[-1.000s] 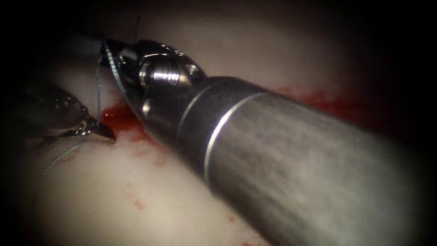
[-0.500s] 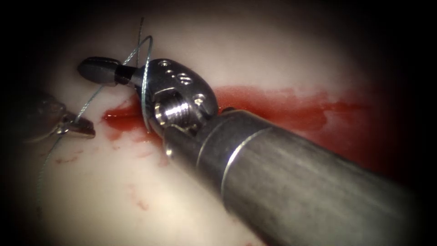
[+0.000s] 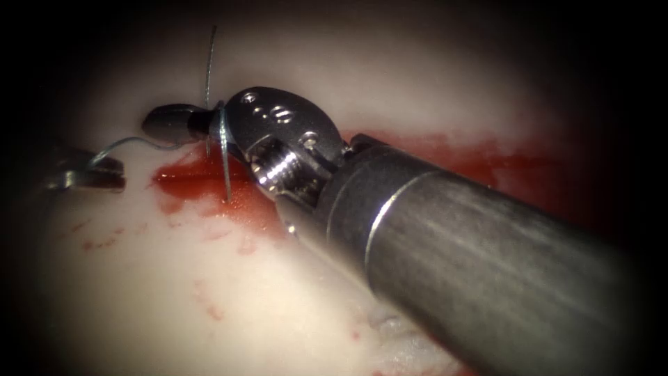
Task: Wound Closure
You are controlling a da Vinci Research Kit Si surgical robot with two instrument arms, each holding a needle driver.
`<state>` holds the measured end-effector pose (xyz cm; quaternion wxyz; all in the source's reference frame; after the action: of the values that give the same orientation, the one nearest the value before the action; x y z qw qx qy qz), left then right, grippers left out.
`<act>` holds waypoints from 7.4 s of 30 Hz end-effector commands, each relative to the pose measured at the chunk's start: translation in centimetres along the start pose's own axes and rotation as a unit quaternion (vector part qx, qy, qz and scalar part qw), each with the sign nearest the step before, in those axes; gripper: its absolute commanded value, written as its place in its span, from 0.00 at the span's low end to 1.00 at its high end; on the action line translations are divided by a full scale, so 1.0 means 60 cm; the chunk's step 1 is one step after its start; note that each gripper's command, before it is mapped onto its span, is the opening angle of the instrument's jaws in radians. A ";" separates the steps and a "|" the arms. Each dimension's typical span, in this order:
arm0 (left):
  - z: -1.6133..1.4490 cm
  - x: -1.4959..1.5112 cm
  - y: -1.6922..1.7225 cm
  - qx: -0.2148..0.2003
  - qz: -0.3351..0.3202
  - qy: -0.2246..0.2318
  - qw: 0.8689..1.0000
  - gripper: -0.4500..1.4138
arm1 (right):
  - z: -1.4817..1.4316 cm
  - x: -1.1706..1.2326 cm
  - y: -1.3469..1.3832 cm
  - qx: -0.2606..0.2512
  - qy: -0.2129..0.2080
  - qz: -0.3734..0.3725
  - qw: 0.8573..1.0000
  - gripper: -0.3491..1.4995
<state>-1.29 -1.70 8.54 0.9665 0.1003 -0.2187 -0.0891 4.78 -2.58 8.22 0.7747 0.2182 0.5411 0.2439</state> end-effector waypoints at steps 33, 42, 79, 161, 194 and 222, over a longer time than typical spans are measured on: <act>0.0191 0.0033 0.0125 -0.018 0.021 0.073 0.997 0.00 | -0.0049 -0.0043 0.0046 0.257 0.213 0.127 0.934 0.00; 0.0234 0.0046 0.0089 0.006 0.008 0.090 0.996 0.00 | -0.0042 -0.0046 0.0029 0.273 0.216 0.316 0.883 0.00; 0.0195 0.0025 0.0007 0.052 -0.040 0.063 0.996 0.00 | -0.0013 0.0005 0.0017 0.047 0.234 0.303 0.923 0.00; 0.0047 0.0012 -0.0006 -0.011 -0.008 0.021 1.000 0.00 | 0.0043 -0.0038 -0.0001 -0.087 0.163 0.297 0.937 0.00; 0.0087 0.0080 0.0073 -0.042 0.017 0.070 0.997 0.00 | 0.0004 -0.0060 0.0006 0.277 0.189 0.168 0.927 0.00; 0.0227 0.0100 -0.0049 0.063 -0.095 0.211 0.971 0.00 | -0.0031 0.0012 -0.0050 0.328 0.191 0.504 0.776 0.00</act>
<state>-1.37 -2.47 9.93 0.9698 0.2014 -0.0010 -0.1379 4.58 -2.85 7.93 0.3008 0.6481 0.5381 0.4471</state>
